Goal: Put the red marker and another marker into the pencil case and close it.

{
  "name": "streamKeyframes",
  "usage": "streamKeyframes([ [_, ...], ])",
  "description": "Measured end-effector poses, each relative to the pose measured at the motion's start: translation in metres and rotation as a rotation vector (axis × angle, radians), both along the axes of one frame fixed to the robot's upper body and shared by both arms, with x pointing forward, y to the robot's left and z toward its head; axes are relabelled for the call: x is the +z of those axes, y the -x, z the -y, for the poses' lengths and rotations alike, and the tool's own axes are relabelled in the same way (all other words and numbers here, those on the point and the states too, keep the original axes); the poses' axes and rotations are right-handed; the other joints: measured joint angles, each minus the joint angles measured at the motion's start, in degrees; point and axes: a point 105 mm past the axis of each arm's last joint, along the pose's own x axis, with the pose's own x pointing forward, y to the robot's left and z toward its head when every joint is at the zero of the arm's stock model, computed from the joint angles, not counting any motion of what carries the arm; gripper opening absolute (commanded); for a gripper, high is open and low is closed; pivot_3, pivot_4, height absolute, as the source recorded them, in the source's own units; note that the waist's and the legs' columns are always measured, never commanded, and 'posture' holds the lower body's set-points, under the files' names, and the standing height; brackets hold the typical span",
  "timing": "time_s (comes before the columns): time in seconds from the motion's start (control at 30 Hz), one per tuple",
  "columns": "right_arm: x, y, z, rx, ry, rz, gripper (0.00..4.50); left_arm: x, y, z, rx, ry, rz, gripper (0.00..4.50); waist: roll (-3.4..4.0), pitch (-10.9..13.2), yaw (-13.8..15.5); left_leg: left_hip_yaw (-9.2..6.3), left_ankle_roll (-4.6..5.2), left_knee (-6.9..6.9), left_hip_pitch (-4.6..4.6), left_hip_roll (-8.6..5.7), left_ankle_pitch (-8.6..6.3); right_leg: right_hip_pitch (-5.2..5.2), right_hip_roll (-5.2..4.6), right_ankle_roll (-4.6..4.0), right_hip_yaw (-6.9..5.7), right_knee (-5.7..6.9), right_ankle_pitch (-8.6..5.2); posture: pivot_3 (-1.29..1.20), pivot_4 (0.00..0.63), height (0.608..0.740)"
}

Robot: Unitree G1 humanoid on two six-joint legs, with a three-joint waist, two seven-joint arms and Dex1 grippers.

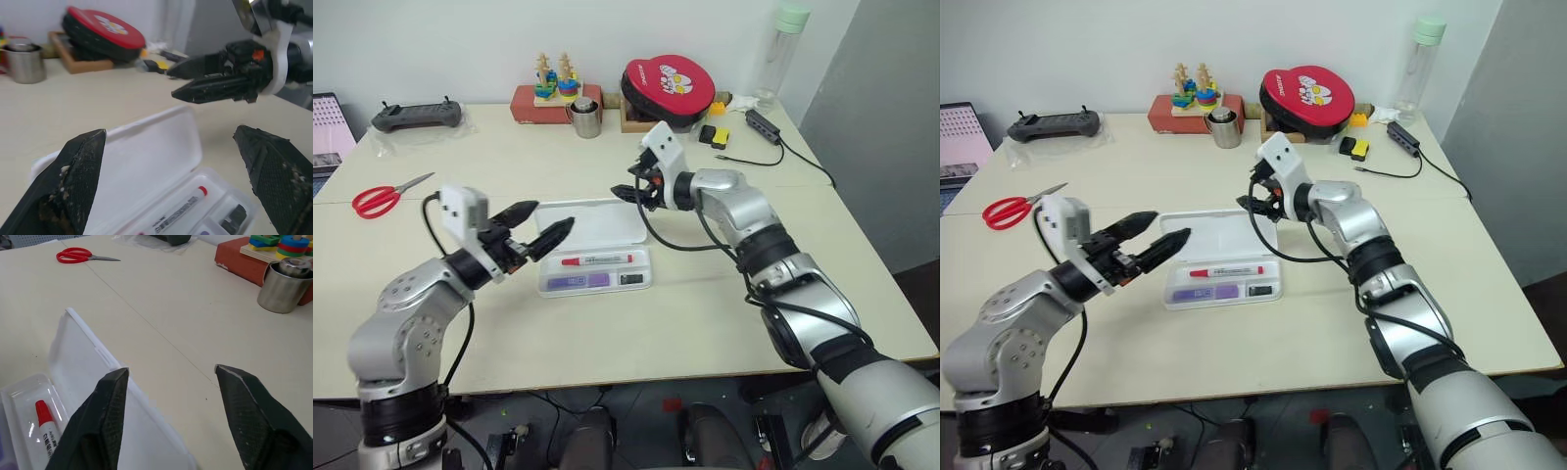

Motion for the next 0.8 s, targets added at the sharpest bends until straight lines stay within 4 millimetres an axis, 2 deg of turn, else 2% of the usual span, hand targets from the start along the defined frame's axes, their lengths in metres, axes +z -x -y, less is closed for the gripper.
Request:
streamKeyframes([
  [0.13, -0.005, -0.010, 0.004, -0.074, 0.009, -0.012, 1.24, -0.004, 0.007, -0.007, 0.047, 0.008, -0.009, 4.50, 0.00, 0.0, 0.0, -0.01, 0.00, -0.01, 0.01, 0.01, 0.00, -0.02, 0.01, -0.05, 0.00, 0.02, 0.03, 0.00, 0.150, 0.740],
  [0.3, -0.013, -0.011, 0.001, -0.084, 0.032, -0.028, 0.12, 0.000, 0.014, -0.006, 0.062, 0.022, 0.008, 4.50, 0.01, 0.0, -0.3, 0.01, 0.00, -0.01, 0.03, 0.05, 0.00, -0.04, 0.06, -0.09, 0.03, 0.06, 0.05, 0.00, 0.150, 0.740],
  [0.33, -0.015, -0.011, 0.001, -0.085, 0.040, -0.029, 0.02, 0.000, 0.016, -0.005, 0.064, 0.021, 0.011, 4.50, 0.01, 0.0, -0.4, 0.01, 0.00, -0.01, 0.03, 0.05, 0.00, -0.04, 0.06, -0.09, 0.04, 0.06, 0.05, 0.00, 0.150, 0.740],
  [0.53, -0.016, -0.011, -0.004, -0.082, 0.101, 0.002, 0.02, 0.001, 0.018, -0.005, 0.079, 0.028, 0.014, 4.50, 0.01, 0.0, -0.5, 0.00, 0.00, -0.01, 0.04, 0.06, 0.00, -0.05, 0.09, -0.10, 0.04, 0.07, 0.05, 0.00, 0.150, 0.740],
  [0.8, -0.015, -0.001, -0.012, 0.043, 0.157, 0.002, 0.02, 0.006, 0.020, -0.001, 0.085, 0.030, 0.032, 4.50, 0.01, 0.0, -0.6, 0.03, 0.00, -0.01, 0.06, 0.08, 0.00, -0.05, 0.12, -0.10, 0.08, 0.07, 0.05, 0.00, 0.150, 0.740],
])
